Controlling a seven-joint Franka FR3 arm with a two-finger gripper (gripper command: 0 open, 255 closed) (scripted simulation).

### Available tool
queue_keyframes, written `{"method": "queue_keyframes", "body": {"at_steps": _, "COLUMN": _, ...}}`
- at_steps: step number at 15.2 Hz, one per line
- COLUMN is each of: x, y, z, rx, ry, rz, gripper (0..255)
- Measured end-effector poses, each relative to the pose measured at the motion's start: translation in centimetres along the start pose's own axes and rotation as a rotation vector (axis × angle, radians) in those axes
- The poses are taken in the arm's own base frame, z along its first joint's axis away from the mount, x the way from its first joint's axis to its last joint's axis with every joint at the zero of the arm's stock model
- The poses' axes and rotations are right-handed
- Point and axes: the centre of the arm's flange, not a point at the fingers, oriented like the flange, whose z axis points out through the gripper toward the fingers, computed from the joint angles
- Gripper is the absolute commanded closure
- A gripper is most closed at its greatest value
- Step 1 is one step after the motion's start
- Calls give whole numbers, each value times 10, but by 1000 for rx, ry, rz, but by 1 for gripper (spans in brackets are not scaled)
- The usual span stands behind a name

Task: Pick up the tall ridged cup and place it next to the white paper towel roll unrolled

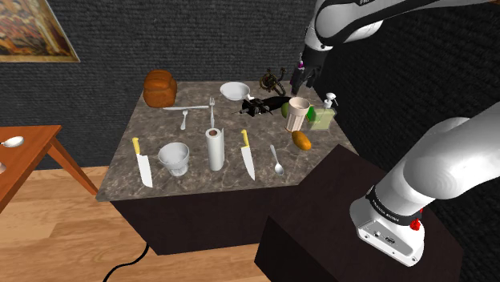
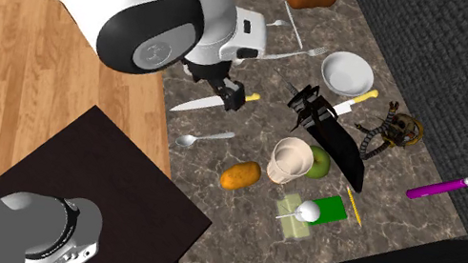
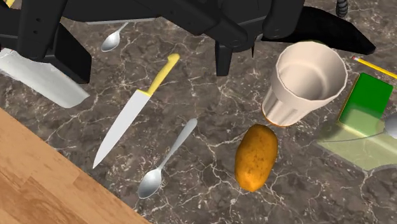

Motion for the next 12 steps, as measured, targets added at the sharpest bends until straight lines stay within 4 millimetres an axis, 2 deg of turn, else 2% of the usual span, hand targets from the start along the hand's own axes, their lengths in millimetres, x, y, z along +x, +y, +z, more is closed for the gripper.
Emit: {"method": "queue_keyframes", "body": {"at_steps": 12, "x": 54, "y": 86, "z": 119, "rx": -48, "ry": -8, "rz": 20, "gripper": 0}}
